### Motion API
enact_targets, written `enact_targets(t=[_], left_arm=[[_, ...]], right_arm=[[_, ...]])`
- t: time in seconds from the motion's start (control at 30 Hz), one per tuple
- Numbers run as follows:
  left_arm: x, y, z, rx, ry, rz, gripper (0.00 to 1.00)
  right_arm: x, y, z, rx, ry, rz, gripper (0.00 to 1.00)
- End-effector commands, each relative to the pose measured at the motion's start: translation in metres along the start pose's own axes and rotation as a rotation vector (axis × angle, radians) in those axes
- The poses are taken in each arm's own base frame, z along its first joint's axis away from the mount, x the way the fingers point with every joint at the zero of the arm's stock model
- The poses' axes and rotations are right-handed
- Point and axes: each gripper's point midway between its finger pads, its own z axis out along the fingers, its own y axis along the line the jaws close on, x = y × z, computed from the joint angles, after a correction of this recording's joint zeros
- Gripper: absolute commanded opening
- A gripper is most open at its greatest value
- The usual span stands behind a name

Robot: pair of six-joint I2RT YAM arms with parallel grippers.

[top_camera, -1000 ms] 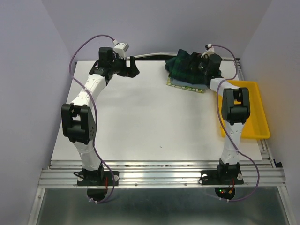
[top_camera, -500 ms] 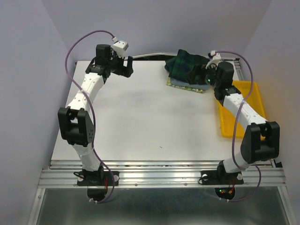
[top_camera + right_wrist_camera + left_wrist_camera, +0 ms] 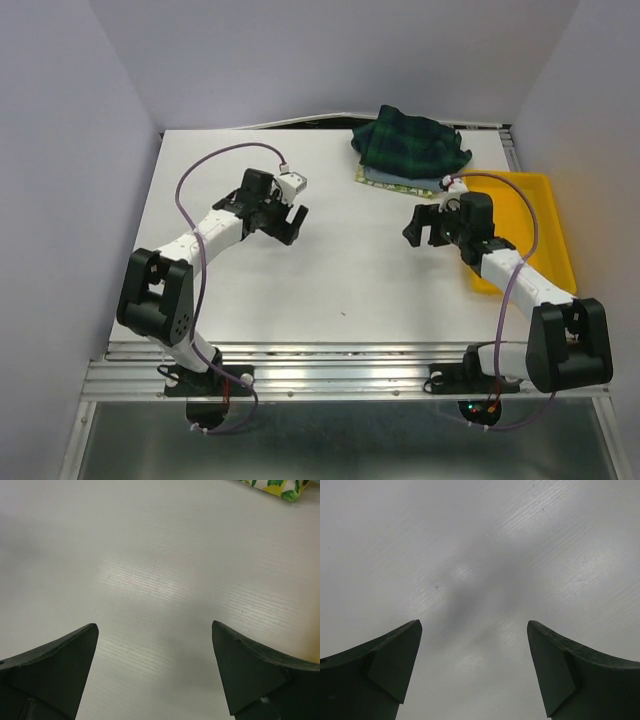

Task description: Fold and stack the skirts

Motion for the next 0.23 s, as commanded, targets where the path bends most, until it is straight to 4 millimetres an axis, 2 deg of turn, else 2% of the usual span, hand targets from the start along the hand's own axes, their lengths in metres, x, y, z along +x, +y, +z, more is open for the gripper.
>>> enact_targets(t=[0.0, 0.2], left_arm=[[-0.027, 0.004, -0.017, -0.056, -0.123, 0.006, 0.99], [-0.039, 0.002, -0.022, -0.075, -0.167, -0.025, 0.99]], right_arm=[[-0.007, 0.003, -0.007, -0.006, -0.049, -0.042, 1.00], [-0.012, 0.010, -0.007, -0.027, -0.057, -0.045, 1.00]])
